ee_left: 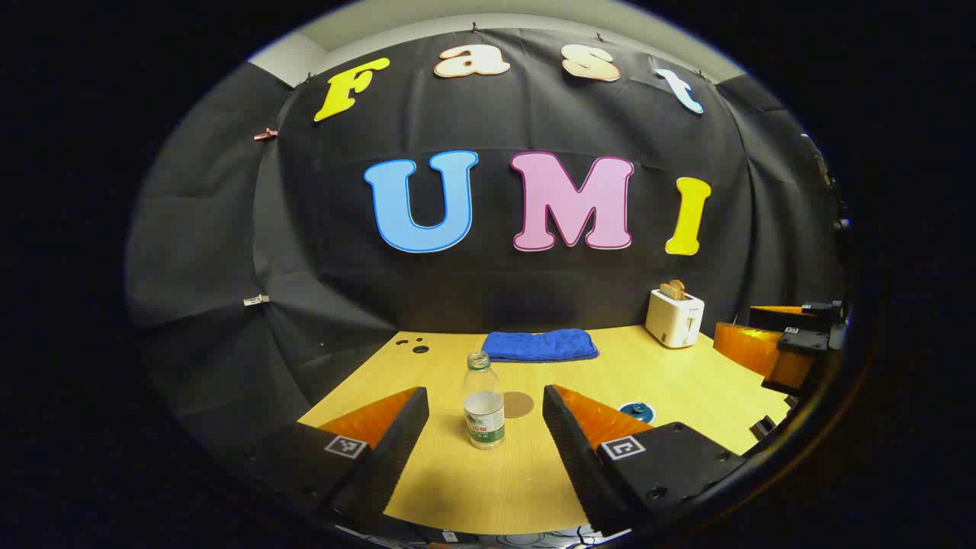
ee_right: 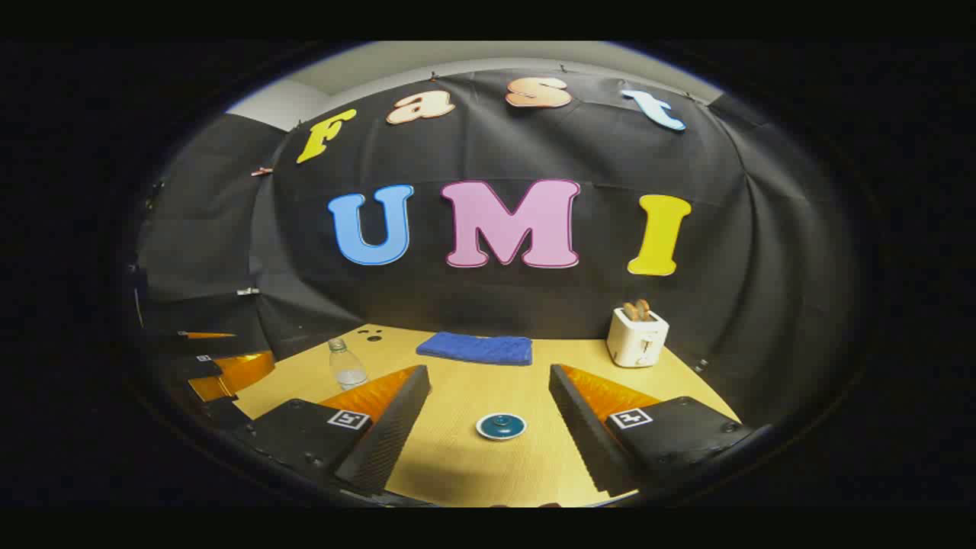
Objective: Open the teacup lid with one hand, grasp the water bottle and pour water into the teacup with the other hand; after pouring, place the water bottle on the coaster and then close the teacup lid.
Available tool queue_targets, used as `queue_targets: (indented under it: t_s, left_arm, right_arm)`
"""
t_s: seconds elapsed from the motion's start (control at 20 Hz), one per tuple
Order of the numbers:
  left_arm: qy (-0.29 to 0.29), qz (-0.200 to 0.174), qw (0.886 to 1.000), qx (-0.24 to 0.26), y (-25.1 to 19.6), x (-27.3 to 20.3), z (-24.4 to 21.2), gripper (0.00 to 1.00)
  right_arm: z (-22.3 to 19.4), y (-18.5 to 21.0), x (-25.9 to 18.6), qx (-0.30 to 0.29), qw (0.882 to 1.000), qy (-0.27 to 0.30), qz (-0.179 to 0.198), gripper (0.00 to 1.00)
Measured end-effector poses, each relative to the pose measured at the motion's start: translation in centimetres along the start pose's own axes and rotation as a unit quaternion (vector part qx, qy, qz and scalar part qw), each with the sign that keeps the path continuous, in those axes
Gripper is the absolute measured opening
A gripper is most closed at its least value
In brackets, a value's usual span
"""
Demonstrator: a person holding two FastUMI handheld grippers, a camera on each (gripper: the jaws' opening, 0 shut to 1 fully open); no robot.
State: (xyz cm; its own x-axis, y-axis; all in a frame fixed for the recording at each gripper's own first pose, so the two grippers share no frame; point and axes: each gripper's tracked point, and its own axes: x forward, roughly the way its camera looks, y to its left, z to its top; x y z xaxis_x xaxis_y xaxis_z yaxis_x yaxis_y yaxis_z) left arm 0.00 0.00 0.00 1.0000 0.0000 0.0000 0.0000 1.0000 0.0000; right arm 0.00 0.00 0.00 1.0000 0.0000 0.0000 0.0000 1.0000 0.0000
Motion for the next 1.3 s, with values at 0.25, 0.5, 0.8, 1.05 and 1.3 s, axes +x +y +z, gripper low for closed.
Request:
queue_targets:
  t_s: [0.25, 0.5, 0.8, 1.05, 1.3]
  left_arm:
    - [0.002, -0.022, 1.000, 0.009, -1.5, 1.1, 0.1, 0.95]
    - [0.015, -0.045, 0.999, 0.014, -1.2, 2.7, -1.1, 0.97]
    - [0.035, -0.053, 0.998, 0.011, 0.5, 4.9, -2.8, 0.97]
    - [0.048, -0.054, 0.997, 0.012, 1.0, 7.1, -4.8, 0.98]
    - [0.065, -0.059, 0.996, 0.013, 0.4, 9.3, -8.3, 0.97]
  right_arm:
    - [-0.2, -0.2, 1.0, 0.000, 1.000, -0.001, -0.001, 0.98]
    - [-2.0, 0.6, 2.5, 0.001, 1.000, 0.023, -0.013, 0.98]
    - [-3.9, 0.8, 4.8, -0.004, 0.999, 0.044, -0.028, 0.98]
    - [-6.2, -0.5, 8.0, -0.016, 0.997, 0.051, -0.047, 0.98]
    - [-11.8, -1.7, 12.1, -0.027, 0.995, 0.079, -0.059, 0.98]
